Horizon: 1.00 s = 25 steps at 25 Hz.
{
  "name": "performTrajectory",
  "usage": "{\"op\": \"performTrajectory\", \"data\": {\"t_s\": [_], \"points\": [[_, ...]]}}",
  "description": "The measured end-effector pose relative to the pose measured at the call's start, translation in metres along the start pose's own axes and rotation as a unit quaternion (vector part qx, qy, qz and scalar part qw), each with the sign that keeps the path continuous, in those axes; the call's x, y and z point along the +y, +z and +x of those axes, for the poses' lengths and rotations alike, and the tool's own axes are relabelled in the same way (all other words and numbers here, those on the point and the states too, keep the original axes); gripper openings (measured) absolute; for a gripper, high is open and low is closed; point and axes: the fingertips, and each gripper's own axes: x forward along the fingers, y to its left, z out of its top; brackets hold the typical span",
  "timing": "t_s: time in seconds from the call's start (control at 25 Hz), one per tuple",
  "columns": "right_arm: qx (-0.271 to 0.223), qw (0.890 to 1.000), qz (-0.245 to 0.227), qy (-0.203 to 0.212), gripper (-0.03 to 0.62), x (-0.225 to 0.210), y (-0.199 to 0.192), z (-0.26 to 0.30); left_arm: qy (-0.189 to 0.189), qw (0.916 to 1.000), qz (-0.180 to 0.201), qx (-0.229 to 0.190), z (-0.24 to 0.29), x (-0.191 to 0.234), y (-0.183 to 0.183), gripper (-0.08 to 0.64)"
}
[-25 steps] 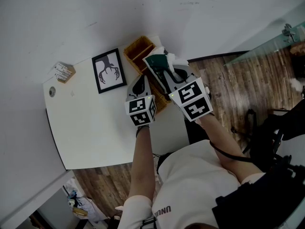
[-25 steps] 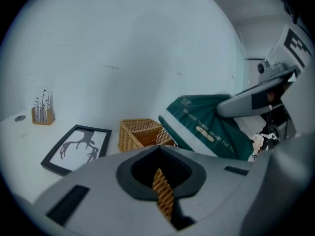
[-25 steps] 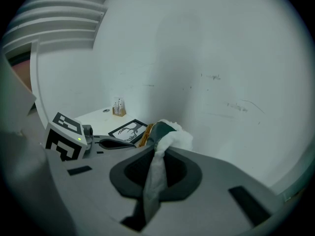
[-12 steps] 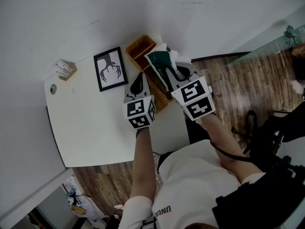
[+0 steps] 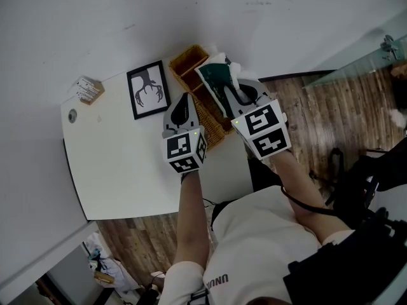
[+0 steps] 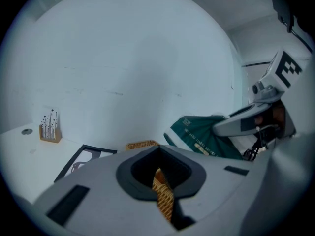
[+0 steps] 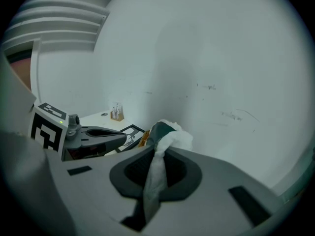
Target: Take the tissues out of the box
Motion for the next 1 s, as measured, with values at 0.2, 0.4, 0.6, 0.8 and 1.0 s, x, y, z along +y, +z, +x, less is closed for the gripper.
{"op": "performTrajectory", "data": {"t_s": [0.2,0.4,0.6,0.8,1.0], "points": [[-0.008,1.000,-0.002,-0.004,0.026,-0.002,0.005,-0.005,-0.001,0.9999,0.006,-0.013,-0.004,-0.002,0.009,0.011],[-0.014,1.000,-0.006,-0.009,0.026,-0.004,0.010,-0.009,-0.001,0.9996,0.013,-0.025,-0.007,-0.004,0.019,0.012],[-0.021,1.000,-0.010,-0.014,0.026,-0.006,0.015,-0.014,-0.002,0.9991,0.020,-0.037,-0.009,-0.006,0.029,0.011],[-0.028,0.999,-0.015,-0.021,0.026,-0.010,0.020,-0.017,-0.004,0.9987,0.024,-0.044,-0.008,-0.008,0.035,0.011],[-0.034,0.999,-0.019,-0.025,0.026,-0.012,0.024,-0.019,-0.006,0.9988,0.026,-0.041,-0.007,-0.010,0.033,0.011]]}}
